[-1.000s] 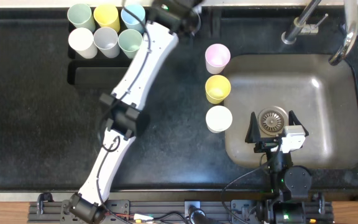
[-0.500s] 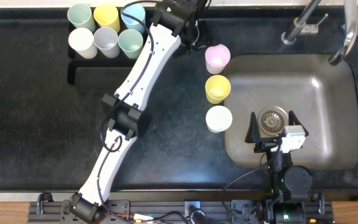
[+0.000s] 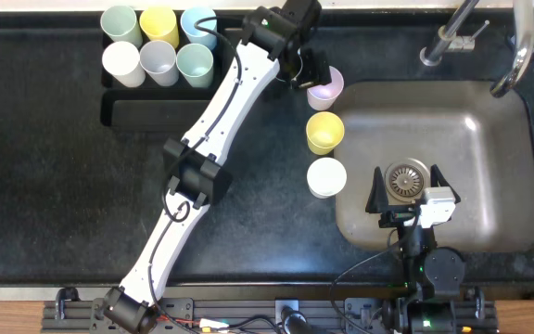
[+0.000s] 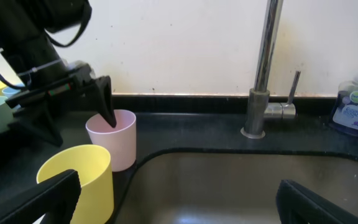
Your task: Store Cups
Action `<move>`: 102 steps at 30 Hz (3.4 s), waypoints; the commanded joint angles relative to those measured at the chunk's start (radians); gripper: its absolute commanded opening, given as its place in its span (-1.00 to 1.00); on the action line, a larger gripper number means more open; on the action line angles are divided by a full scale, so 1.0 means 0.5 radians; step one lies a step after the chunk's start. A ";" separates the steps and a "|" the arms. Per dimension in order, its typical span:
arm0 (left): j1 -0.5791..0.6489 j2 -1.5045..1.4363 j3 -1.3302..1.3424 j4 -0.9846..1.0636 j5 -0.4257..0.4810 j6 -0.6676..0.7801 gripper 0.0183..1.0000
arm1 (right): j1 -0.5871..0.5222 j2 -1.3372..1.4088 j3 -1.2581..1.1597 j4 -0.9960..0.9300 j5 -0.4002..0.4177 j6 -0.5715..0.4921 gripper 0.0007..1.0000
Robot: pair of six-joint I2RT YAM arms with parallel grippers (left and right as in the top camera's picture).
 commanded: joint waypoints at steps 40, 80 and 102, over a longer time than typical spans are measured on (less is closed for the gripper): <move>0.211 -0.558 0.049 -0.298 -0.509 -0.037 -0.96 | 0.001 -0.019 -0.026 0.011 -0.008 -0.006 0.99; 1.639 -1.842 -2.678 0.915 -0.266 0.525 -0.96 | 0.001 -0.019 -0.026 0.011 -0.008 -0.006 1.00; 1.553 -1.608 -2.678 0.967 -0.483 0.436 -0.96 | 0.001 -0.019 -0.026 0.011 -0.008 -0.006 0.99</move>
